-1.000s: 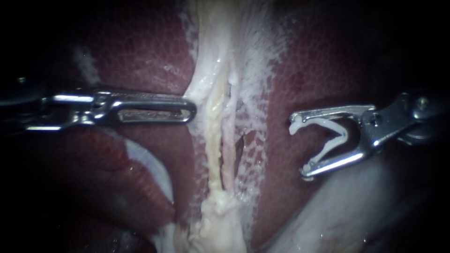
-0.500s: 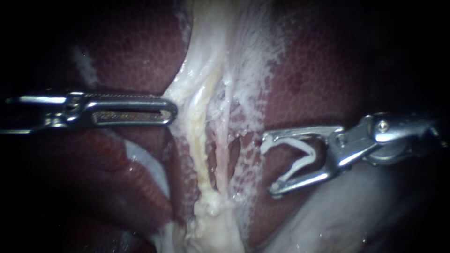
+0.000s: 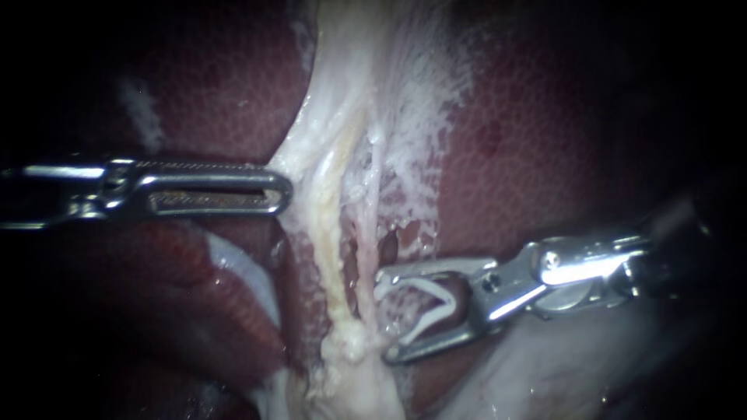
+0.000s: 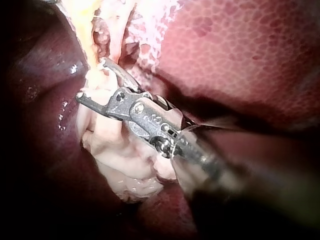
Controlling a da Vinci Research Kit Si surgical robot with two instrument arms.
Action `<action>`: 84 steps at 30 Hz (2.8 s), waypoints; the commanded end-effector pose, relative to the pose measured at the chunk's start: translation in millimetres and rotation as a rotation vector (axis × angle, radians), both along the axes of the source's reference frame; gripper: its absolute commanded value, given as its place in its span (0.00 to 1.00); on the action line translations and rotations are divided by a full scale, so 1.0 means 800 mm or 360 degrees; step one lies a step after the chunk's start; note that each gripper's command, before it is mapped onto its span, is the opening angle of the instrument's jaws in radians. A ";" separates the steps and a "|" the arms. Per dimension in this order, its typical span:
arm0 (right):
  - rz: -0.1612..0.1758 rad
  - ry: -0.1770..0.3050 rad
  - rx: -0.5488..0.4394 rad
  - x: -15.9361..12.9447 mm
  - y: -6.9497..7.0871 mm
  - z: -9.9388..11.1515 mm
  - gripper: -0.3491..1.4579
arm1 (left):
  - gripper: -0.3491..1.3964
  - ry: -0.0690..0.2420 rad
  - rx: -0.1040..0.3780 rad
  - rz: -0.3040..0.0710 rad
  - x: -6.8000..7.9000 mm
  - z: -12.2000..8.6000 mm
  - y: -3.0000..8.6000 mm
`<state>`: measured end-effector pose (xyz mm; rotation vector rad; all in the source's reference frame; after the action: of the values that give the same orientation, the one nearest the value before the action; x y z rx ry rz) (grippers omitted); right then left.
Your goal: Clipping first clip left tube
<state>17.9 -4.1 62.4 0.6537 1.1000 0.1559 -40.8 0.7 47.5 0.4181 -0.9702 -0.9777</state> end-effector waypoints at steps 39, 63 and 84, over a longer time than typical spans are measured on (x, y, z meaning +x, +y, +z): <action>-0.0113 0.0004 0.0127 0.0070 -0.0027 0.0025 0.51 | 0.00 0.0003 -0.0003 -0.0001 -0.0002 0.0001 -0.0003; -0.0102 -0.0005 0.0120 0.0101 -0.0021 0.0048 0.43 | 0.00 0.0008 -0.0008 -0.0006 -0.0004 0.0003 -0.0005; -0.0145 -0.0016 0.0207 0.0098 -0.0012 0.0060 0.00 | 0.00 0.0010 -0.0009 -0.0007 -0.0006 0.0004 -0.0006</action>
<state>25.8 -5.1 67.2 0.8180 1.0540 0.1531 -41.2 0.2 47.9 0.4080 -0.9687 -0.9798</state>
